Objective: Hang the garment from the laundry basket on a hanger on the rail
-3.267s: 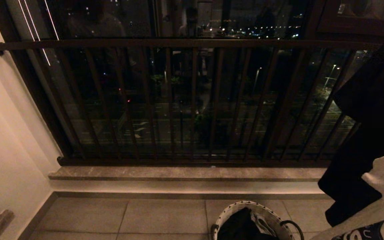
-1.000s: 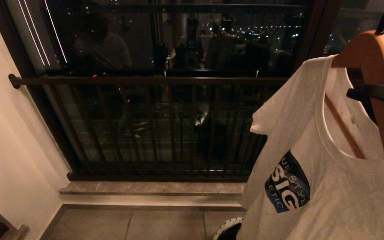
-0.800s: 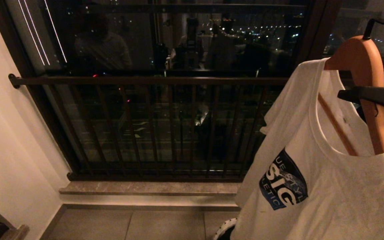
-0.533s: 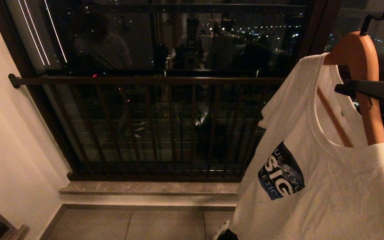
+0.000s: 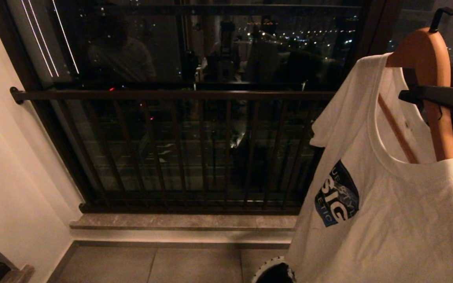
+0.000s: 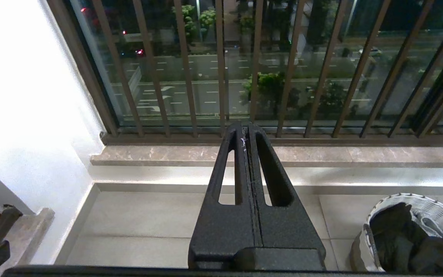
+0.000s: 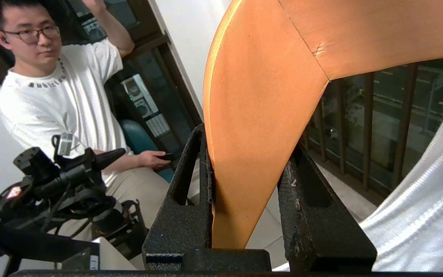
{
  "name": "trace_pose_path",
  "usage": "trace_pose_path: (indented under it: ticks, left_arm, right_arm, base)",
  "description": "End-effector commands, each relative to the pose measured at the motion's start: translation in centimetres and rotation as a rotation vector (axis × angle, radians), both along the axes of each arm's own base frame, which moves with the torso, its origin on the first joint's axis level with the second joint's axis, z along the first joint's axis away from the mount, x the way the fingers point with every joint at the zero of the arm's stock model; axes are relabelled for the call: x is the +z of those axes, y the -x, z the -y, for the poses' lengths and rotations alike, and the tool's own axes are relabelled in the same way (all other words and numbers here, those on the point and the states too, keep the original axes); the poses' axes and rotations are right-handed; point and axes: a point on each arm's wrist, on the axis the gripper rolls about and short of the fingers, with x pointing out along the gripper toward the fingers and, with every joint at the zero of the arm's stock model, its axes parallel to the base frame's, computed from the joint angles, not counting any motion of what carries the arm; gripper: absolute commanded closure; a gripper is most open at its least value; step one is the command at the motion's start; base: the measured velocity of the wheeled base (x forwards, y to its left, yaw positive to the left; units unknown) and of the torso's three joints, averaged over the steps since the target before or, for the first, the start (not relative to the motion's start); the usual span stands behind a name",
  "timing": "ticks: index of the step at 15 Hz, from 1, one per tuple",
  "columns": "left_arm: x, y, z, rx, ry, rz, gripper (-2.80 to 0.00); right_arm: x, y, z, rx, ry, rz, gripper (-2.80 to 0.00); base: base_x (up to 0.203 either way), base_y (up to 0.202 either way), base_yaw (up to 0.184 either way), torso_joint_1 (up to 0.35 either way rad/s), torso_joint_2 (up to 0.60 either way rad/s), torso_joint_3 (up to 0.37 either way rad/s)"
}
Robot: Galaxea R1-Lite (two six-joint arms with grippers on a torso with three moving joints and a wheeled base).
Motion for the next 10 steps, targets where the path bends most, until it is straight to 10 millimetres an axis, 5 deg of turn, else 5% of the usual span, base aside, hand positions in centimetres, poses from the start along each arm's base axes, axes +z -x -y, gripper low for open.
trace_pose_path:
  ticks: [1, 9, 10]
  left_arm:
    - [-0.2, -0.1, 0.0, 0.0, -0.001, -0.009, 0.0]
    - [-0.2, -0.1, 0.0, -0.003, -0.021, -0.009, 0.0]
    - [-0.2, -0.1, 0.0, -0.003, -0.021, -0.009, 0.0]
  right_arm:
    - [-0.2, -0.6, 0.1, 0.003, 0.0, -0.004, 0.0]
    - [-1.0, -1.8, 0.6, 0.01, 0.017, 0.001, 0.0]
    - [-0.9, -1.8, 0.7, 0.008, 0.018, 0.003, -2.8]
  base:
    - [0.0, 0.0, 0.0, 0.0, 0.0, 0.0]
    - [0.0, 0.0, 0.0, 0.0, 0.0, 0.0]
    - [0.0, 0.0, 0.0, 0.0, 0.0, 0.0]
